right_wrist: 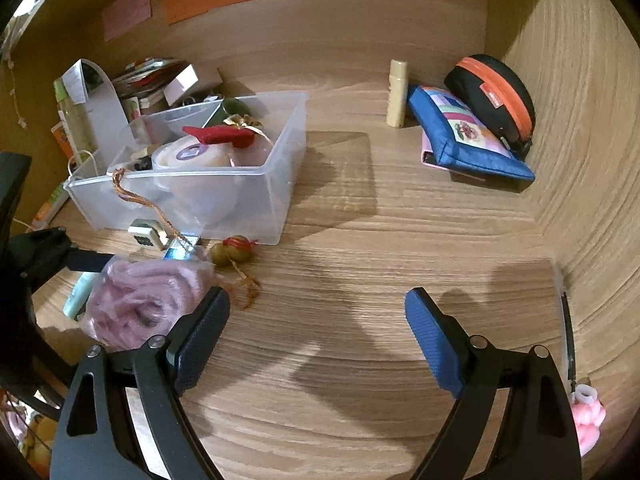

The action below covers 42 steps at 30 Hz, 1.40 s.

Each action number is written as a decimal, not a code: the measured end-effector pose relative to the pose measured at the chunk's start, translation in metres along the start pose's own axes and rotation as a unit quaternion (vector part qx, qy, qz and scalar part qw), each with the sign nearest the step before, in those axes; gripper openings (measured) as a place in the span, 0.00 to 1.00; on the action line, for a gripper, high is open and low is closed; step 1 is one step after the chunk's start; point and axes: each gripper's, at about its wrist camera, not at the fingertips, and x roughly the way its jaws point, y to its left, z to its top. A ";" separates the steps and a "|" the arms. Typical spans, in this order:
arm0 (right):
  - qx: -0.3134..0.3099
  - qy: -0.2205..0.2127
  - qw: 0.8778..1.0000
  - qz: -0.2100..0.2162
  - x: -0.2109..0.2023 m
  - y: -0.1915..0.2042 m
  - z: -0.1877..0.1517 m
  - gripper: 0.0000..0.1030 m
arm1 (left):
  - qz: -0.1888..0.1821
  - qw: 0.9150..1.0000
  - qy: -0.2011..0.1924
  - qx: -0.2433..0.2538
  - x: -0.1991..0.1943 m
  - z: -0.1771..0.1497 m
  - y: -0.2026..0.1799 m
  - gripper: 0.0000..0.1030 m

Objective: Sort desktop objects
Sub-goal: 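Move the left gripper to the bagged pink rope and grasp it, then lift the bagged pink rope with the left gripper while the right gripper approaches the gourd ornament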

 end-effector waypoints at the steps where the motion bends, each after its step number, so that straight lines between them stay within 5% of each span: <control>1: 0.000 0.002 1.000 0.003 0.002 0.000 0.001 0.85 | -0.002 1.000 -0.001 0.003 0.001 0.001 -0.001 0.94; 10: 0.040 0.032 0.998 0.040 0.017 -0.012 0.004 0.85 | -0.019 0.999 0.017 0.039 0.001 0.008 -0.012 0.94; 26: 0.055 0.028 0.997 0.036 0.008 -0.020 0.001 0.85 | -0.040 0.999 0.013 0.034 0.020 0.026 -0.025 0.99; 35: 0.064 0.029 0.997 0.035 0.007 -0.028 0.001 0.85 | -0.032 0.999 -0.014 0.018 0.010 0.019 -0.019 0.73; 42: 0.064 0.030 0.997 0.035 0.009 -0.026 0.002 0.85 | 0.000 0.999 -0.034 -0.013 -0.012 -0.004 -0.005 0.68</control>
